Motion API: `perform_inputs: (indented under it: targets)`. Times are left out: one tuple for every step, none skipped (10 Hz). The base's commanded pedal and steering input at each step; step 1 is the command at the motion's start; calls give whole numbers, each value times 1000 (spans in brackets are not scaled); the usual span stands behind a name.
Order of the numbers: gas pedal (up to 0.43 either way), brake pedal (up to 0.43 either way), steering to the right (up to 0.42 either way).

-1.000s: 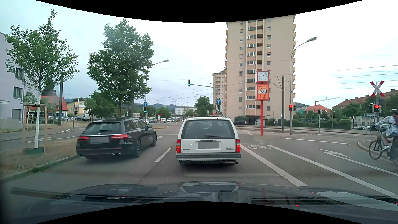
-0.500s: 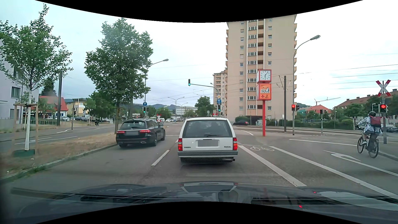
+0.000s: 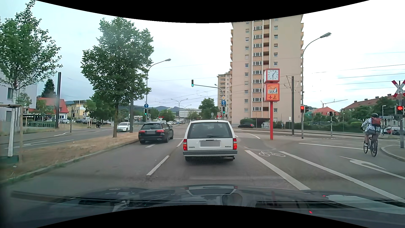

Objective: Follow the waypoints while adhering to traffic rules and regulations

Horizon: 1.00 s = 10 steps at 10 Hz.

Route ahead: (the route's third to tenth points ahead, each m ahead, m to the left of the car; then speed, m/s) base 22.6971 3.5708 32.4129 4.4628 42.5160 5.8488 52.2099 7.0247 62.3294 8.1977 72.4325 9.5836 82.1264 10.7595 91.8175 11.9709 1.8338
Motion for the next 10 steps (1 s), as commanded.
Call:
perform_inputs:
  targets:
    - [299, 0, -8]
    - [311, 0, -6]
    - [311, 0, -6]
    - [319, 0, -6]
    - [319, 0, -5]
    - [319, 0, -6]
    - [331, 0, -5]
    - [331, 0, -6]
    - [331, 0, -5]
    - [331, 0, -8]
